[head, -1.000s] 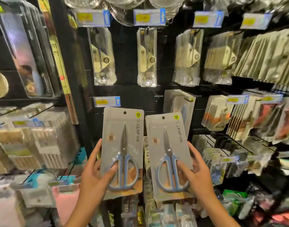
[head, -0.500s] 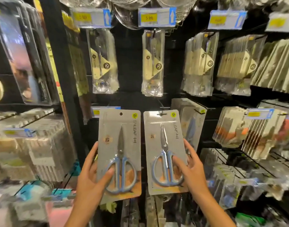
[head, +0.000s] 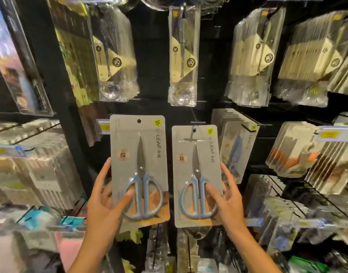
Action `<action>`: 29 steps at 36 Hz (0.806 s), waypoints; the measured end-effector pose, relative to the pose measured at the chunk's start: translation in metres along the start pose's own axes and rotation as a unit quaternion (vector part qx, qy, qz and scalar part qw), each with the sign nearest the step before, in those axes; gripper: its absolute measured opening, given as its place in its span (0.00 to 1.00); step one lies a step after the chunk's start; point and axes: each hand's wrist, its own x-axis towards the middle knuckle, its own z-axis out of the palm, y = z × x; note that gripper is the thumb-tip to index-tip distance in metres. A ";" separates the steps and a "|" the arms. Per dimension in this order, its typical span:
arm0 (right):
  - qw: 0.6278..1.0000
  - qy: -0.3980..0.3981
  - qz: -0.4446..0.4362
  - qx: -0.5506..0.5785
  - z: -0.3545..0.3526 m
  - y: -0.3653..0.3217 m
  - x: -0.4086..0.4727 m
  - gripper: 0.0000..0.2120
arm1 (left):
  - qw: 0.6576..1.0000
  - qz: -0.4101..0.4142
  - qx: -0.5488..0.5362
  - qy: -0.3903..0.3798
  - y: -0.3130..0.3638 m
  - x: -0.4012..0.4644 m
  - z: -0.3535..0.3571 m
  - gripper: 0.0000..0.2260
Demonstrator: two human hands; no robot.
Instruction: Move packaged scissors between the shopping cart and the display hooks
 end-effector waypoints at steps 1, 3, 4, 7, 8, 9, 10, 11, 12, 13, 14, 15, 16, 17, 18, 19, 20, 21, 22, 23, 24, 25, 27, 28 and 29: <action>1.000 -0.002 -0.004 -0.003 0.000 0.001 0.002 0.32 | 1.000 0.002 -0.003 0.000 0.000 0.001 0.001 0.38; 1.000 -0.009 -0.011 -0.007 0.001 0.003 0.008 0.33 | 1.000 0.006 -0.006 0.000 0.000 0.004 0.005 0.38; 1.000 -0.014 -0.013 -0.006 0.002 0.003 0.012 0.33 | 1.000 0.009 -0.005 0.000 0.000 0.006 0.006 0.38; 0.999 -0.025 -0.029 -0.015 0.007 0.008 0.025 0.31 | 1.000 0.017 0.000 0.003 -0.001 0.012 0.011 0.38; 0.999 -0.028 -0.032 -0.023 0.008 0.010 0.030 0.31 | 1.000 0.018 -0.001 0.004 -0.001 0.013 0.012 0.38; 0.999 -0.028 -0.029 -0.031 0.010 0.012 0.034 0.31 | 1.000 0.018 -0.005 0.004 -0.001 0.015 0.013 0.38; 0.999 -0.028 -0.022 -0.035 0.013 0.014 0.038 0.32 | 1.000 0.021 -0.009 0.004 0.000 0.016 0.014 0.37; 0.999 -0.027 -0.020 -0.042 0.014 0.017 0.042 0.32 | 1.000 0.023 -0.011 0.004 0.000 0.017 0.016 0.37; 0.998 -0.026 -0.019 -0.053 0.015 0.021 0.046 0.33 | 1.000 0.026 -0.011 0.003 0.001 0.018 0.017 0.37; 0.997 -0.028 -0.018 -0.066 0.016 0.023 0.049 0.33 | 1.000 0.029 -0.010 0.003 0.002 0.019 0.019 0.37; 0.996 -0.030 -0.012 -0.079 0.018 0.026 0.052 0.33 | 0.999 0.032 -0.009 0.003 0.003 0.020 0.020 0.37; 0.995 -0.038 -0.008 -0.092 0.019 0.029 0.056 0.33 | 0.999 0.034 -0.007 0.003 0.004 0.021 0.021 0.37; 0.993 -0.045 -0.005 -0.109 0.020 0.032 0.061 0.33 | 0.999 0.037 -0.005 0.003 0.004 0.022 0.022 0.37; 0.991 -0.048 -0.004 -0.128 0.021 0.037 0.067 0.33 | 0.999 0.039 -0.002 0.002 0.004 0.023 0.023 0.37; 0.987 -0.048 -0.004 -0.151 0.022 0.041 0.073 0.33 | 0.999 0.042 0.001 0.001 0.005 0.025 0.023 0.37; 0.983 -0.047 -0.002 -0.178 0.023 0.045 0.080 0.34 | 0.999 0.046 0.005 0.000 0.005 0.026 0.023 0.37; 0.978 -0.047 0.001 -0.204 0.024 0.048 0.086 0.34 | 0.999 0.050 0.008 -0.001 0.005 0.027 0.023 0.37; 0.973 -0.047 0.005 -0.228 0.025 0.052 0.094 0.34 | 0.999 0.052 0.011 -0.001 0.005 0.028 0.023 0.37; 0.968 -0.048 0.011 -0.246 0.026 0.055 0.101 0.34 | 0.998 0.055 0.011 -0.001 0.005 0.029 0.023 0.37; 0.963 -0.050 0.019 -0.263 0.028 0.055 0.109 0.34 | 0.998 0.056 0.010 0.001 0.005 0.030 0.023 0.37; 0.959 -0.052 0.027 -0.277 0.031 0.056 0.116 0.35 | 0.998 0.058 0.009 0.003 0.005 0.031 0.023 0.37; 0.954 -0.053 0.035 -0.292 0.033 0.056 0.124 0.35 | 0.998 0.059 0.008 0.004 0.006 0.031 0.024 0.37; 0.943 -0.052 0.052 -0.323 0.036 0.056 0.140 0.35 | 0.998 0.059 0.005 0.005 0.006 0.031 0.025 0.37; 0.938 -0.052 0.061 -0.336 0.037 0.055 0.147 0.35 | 0.998 0.058 0.005 0.005 0.007 0.031 0.026 0.37; 0.935 -0.050 0.068 -0.344 0.038 0.055 0.153 0.34 | 0.998 0.058 0.006 0.005 0.008 0.032 0.027 0.37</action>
